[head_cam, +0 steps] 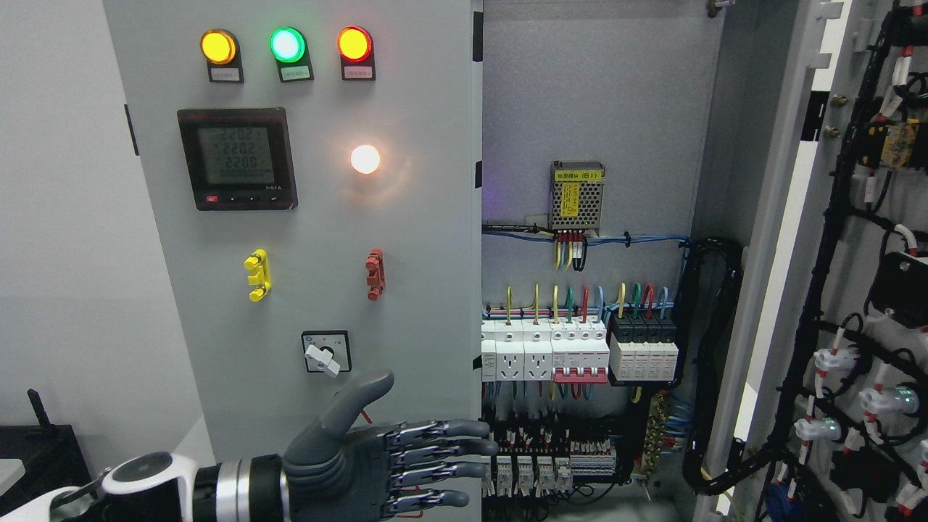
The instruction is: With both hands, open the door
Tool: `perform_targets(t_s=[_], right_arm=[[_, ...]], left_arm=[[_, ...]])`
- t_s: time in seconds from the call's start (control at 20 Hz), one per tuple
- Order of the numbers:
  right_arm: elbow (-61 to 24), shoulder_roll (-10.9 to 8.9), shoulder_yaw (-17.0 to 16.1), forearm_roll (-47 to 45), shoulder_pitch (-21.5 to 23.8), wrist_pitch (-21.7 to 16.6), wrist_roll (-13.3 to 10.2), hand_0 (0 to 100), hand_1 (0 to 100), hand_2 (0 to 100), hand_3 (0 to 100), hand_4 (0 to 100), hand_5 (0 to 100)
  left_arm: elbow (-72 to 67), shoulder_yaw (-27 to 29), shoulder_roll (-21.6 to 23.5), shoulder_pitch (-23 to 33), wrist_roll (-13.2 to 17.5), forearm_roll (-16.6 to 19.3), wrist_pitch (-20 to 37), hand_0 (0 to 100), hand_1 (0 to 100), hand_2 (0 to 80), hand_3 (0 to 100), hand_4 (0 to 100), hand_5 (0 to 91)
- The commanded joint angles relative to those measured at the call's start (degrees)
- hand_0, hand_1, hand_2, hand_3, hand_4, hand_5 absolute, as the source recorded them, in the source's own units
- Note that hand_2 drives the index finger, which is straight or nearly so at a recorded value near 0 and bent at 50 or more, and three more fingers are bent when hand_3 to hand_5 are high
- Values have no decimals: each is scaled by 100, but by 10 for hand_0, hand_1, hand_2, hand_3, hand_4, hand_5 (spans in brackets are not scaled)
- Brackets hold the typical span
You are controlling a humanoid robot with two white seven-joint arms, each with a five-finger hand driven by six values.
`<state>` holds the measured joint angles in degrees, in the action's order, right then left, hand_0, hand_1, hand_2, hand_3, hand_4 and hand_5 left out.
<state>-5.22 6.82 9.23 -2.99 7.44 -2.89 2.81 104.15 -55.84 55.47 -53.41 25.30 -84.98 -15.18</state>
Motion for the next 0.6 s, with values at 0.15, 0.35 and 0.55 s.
perform_targets(t_s=[0.15,0.35,0.55], right_arm=[[3,-5,0,0,-5,8,0,107,0,0,0,0,0],[-6,3,0,0,3,8,0,106,0,0,0,0,0],[3,3,0,0,-5,8,0,106,0,0,0,0,0]], left_arm=[[89,1971,1580,2982,133,1009,15,0,0,0,0,31,0],[-622,2411,1432,4170,133,1448,41,0,0,0,0,31,0],[-1229,2762,1256,5014,133,1686,50,0,0,0,0,31,0]])
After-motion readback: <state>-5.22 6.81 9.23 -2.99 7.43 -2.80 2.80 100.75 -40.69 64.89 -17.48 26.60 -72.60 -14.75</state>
